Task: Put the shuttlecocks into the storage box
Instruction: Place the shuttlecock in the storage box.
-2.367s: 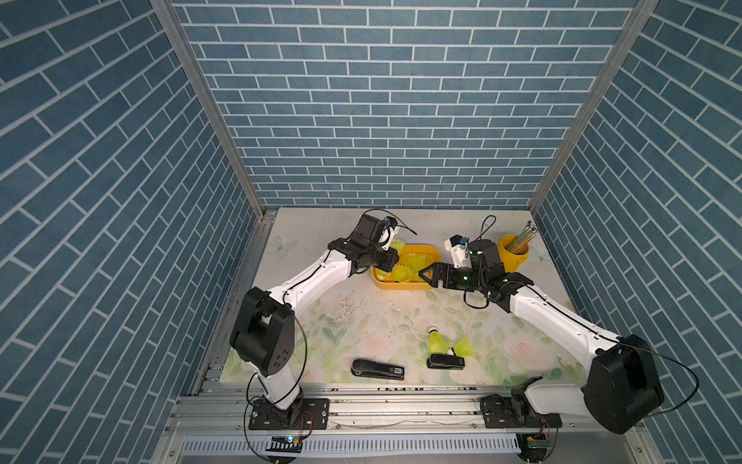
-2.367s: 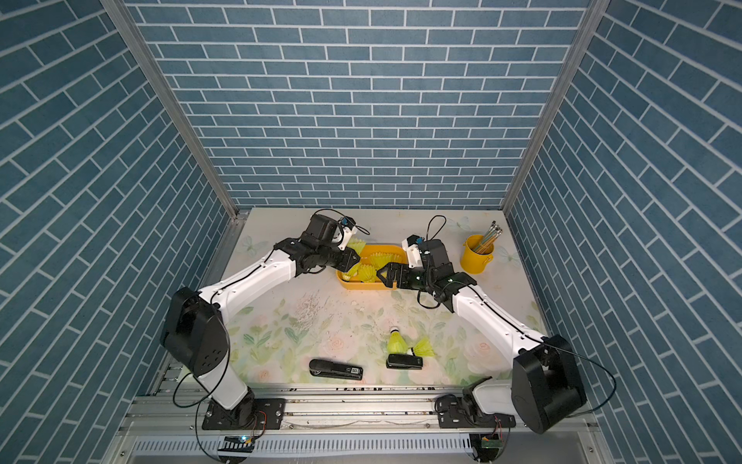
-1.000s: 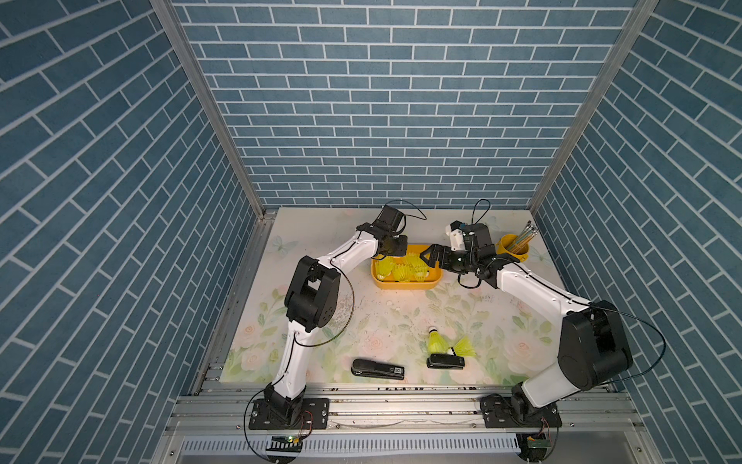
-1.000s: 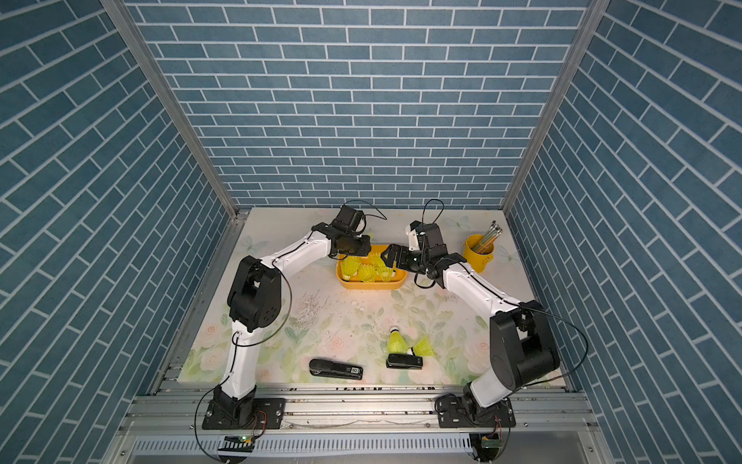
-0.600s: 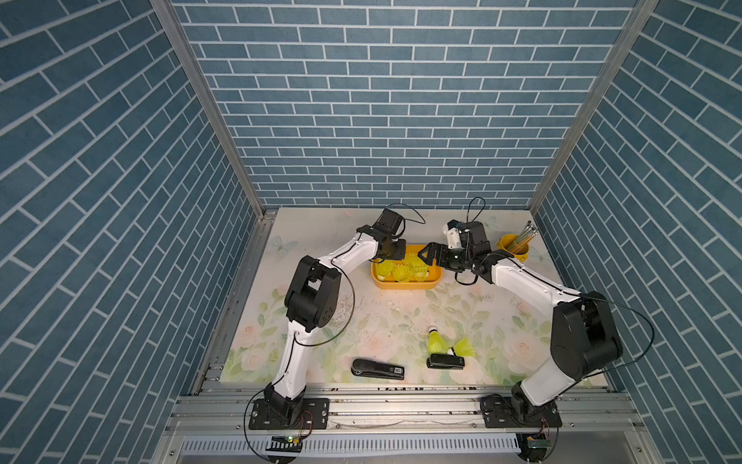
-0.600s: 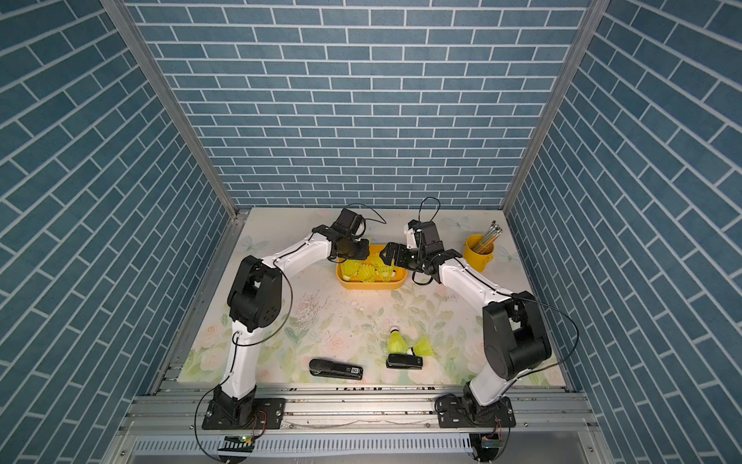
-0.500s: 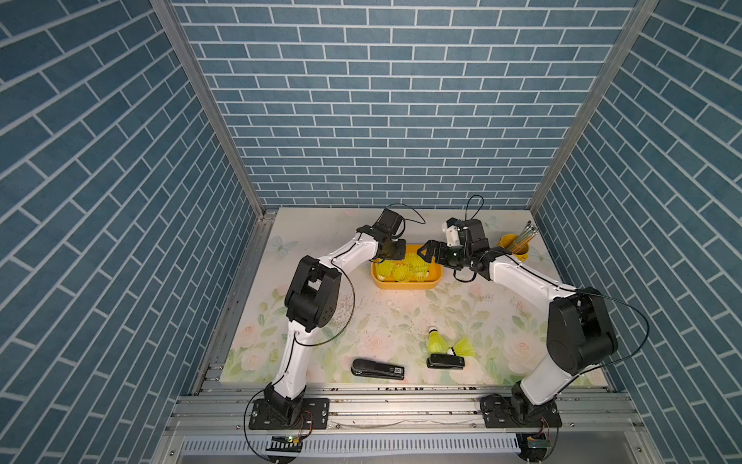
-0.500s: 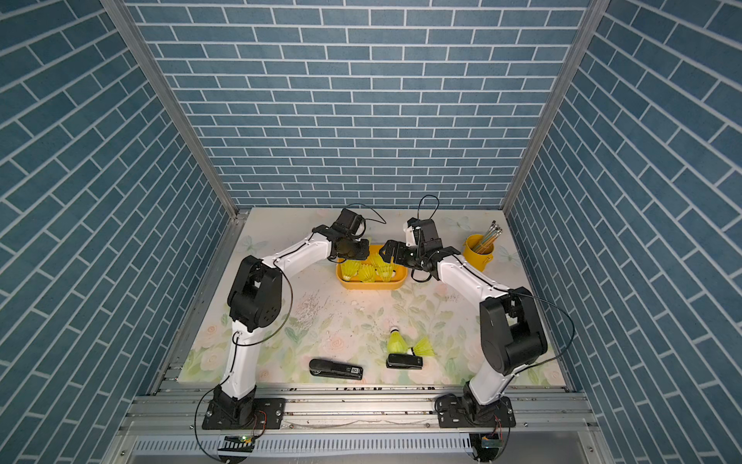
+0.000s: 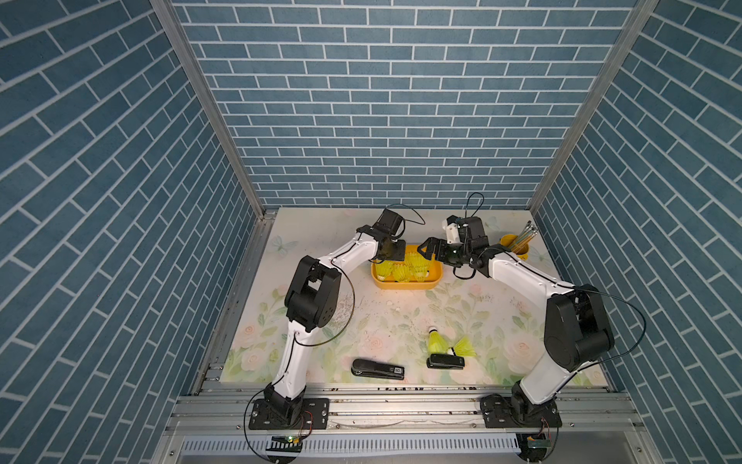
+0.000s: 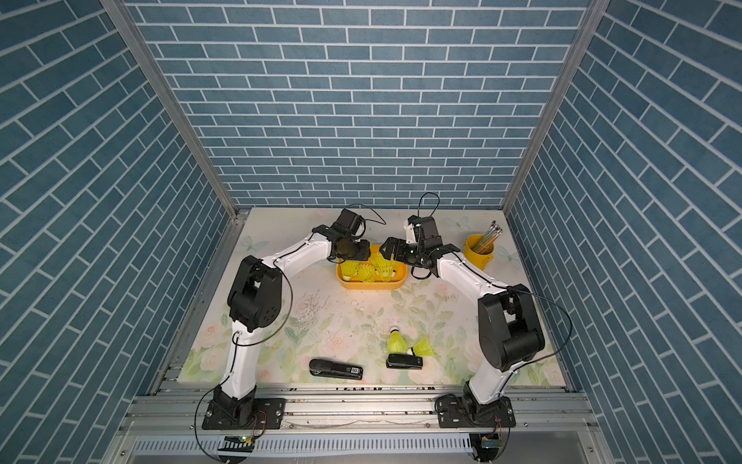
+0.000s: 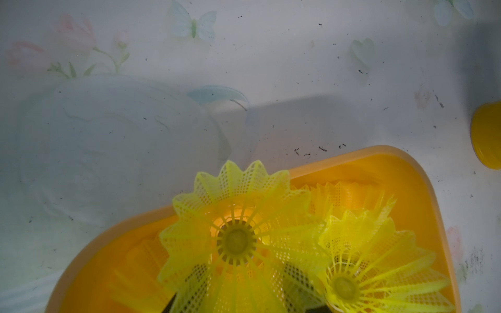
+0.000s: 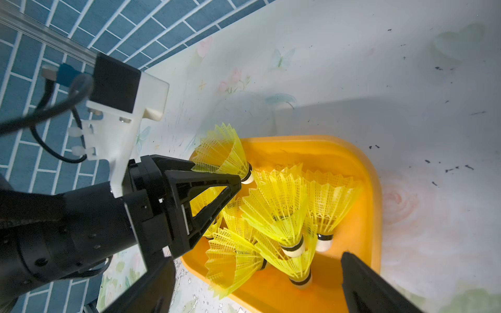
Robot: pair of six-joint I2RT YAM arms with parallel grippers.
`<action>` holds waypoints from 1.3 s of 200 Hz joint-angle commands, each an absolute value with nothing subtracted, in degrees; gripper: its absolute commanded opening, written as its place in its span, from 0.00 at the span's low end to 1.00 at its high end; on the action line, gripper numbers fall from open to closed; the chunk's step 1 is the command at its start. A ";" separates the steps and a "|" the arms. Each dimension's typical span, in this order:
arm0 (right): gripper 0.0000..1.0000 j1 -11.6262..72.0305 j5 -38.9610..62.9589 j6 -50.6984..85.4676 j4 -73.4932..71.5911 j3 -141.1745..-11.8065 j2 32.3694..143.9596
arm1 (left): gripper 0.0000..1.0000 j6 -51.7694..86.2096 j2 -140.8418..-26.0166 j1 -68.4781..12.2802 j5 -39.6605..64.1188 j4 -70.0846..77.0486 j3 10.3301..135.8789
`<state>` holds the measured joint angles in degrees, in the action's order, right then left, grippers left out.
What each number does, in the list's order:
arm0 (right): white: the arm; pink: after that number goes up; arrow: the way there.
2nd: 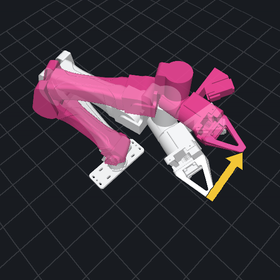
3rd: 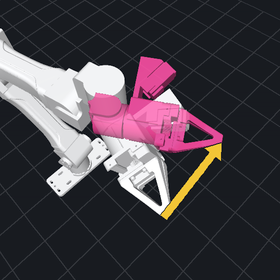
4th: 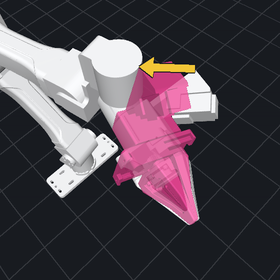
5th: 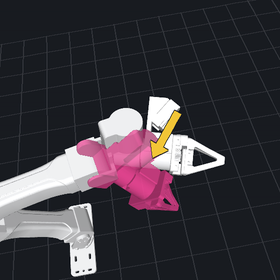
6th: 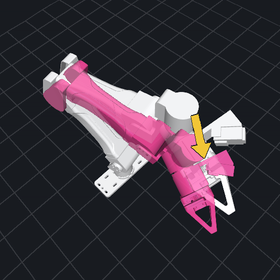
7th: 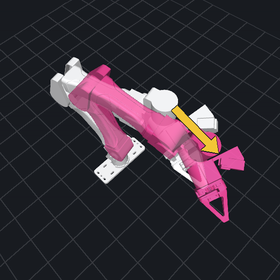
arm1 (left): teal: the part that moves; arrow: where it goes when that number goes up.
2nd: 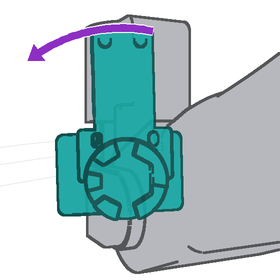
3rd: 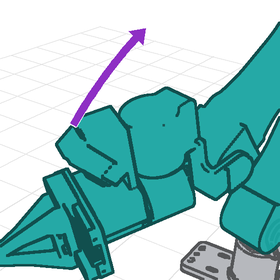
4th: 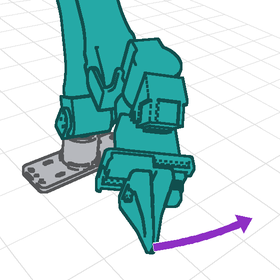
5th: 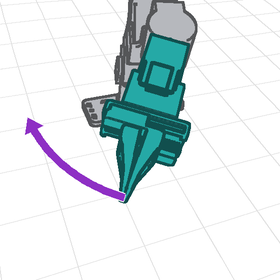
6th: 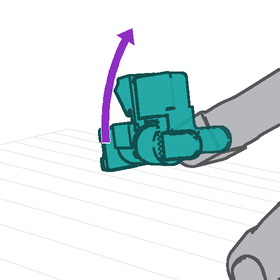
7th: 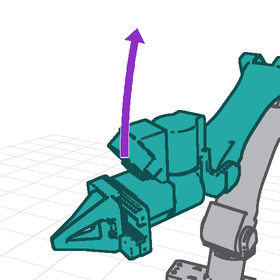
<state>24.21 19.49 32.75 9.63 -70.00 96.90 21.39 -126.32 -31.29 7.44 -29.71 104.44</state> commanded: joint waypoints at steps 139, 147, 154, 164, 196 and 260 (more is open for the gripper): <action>0.97 24.03 19.78 32.48 9.27 -69.98 96.42 | 0.46 17.37 -127.04 -29.55 6.62 -40.89 115.24; 0.97 24.01 19.86 32.43 9.14 -69.88 96.34 | 0.46 17.07 -126.79 -29.53 7.30 -41.13 115.02; 0.96 23.99 19.99 32.43 9.02 -69.79 96.37 | 0.46 16.90 -126.74 -29.53 7.93 -41.22 114.67; 0.96 24.08 20.19 32.44 8.80 -69.79 96.33 | 0.45 16.68 -126.82 -29.53 8.41 -41.51 114.28; 0.96 24.08 20.30 32.52 8.62 -69.53 95.94 | 0.45 16.52 -125.10 -29.55 6.82 -41.21 112.62; 0.94 24.08 18.66 31.09 9.82 -69.59 96.15 | 0.50 16.35 -120.44 -29.44 3.52 -39.05 110.02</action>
<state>24.21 19.68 32.71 9.41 -69.56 96.86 17.15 -124.05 -29.87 5.39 -39.22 110.54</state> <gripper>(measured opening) 0.949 0.489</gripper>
